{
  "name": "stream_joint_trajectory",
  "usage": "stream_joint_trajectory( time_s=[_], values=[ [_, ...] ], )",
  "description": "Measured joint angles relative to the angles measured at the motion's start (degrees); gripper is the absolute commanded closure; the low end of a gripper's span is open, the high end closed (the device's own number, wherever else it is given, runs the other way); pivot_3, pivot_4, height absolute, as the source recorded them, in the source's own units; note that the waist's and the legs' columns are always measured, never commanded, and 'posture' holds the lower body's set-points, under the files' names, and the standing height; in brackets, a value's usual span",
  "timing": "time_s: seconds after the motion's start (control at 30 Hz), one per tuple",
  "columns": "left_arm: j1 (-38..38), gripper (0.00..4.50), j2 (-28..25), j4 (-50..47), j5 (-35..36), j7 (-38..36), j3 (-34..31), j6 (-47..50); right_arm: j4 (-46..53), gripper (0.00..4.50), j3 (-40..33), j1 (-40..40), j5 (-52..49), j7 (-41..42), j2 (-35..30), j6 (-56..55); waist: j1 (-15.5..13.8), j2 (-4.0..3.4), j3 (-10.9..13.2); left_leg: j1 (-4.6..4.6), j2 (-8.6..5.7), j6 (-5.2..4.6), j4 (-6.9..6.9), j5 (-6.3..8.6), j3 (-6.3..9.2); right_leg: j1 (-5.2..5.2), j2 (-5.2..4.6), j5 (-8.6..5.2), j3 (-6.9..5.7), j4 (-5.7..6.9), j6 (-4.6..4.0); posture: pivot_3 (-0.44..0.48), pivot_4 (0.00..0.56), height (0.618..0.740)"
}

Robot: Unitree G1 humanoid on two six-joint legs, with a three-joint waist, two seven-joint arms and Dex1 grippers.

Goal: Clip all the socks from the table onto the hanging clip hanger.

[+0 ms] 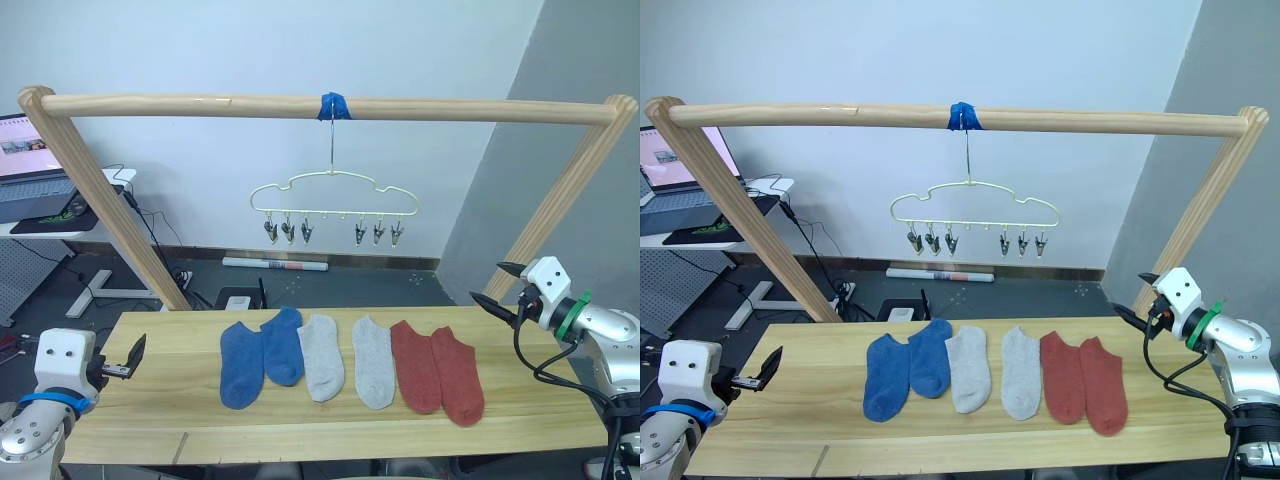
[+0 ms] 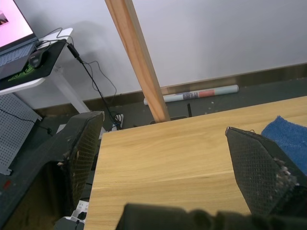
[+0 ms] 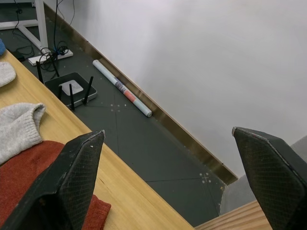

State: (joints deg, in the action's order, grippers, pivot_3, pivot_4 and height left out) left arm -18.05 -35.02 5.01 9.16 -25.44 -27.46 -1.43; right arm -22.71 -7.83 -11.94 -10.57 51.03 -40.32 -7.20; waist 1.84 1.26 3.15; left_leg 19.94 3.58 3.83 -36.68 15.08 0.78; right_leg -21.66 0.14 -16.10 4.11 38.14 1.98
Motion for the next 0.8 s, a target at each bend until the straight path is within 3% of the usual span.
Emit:
stream_joint_trajectory(
  time_s=[0.27,0.8],
  values=[
    [0.01,0.0,-0.32,0.26,5.14,-6.7,-0.56,-2.13,0.51,0.03,0.0,0.53,0.16,-0.06,0.06,0.0,0.01,0.01,-0.01,0.01,0.01,0.0,0.0,0.01,-0.02,-0.02,0.0,0.0,0.01,0.0,0.0,0.038,0.0,0.74],
    [-0.09,0.0,-0.31,-0.2,7.54,-7.42,-1.97,-2.67,0.96,0.03,-0.04,1.84,-1.5,0.2,0.17,0.7,0.03,0.03,-0.02,0.01,0.03,0.0,0.0,0.01,-0.04,-0.04,0.02,0.0,0.03,0.01,0.0,0.029,0.0,0.74]
  ],
)
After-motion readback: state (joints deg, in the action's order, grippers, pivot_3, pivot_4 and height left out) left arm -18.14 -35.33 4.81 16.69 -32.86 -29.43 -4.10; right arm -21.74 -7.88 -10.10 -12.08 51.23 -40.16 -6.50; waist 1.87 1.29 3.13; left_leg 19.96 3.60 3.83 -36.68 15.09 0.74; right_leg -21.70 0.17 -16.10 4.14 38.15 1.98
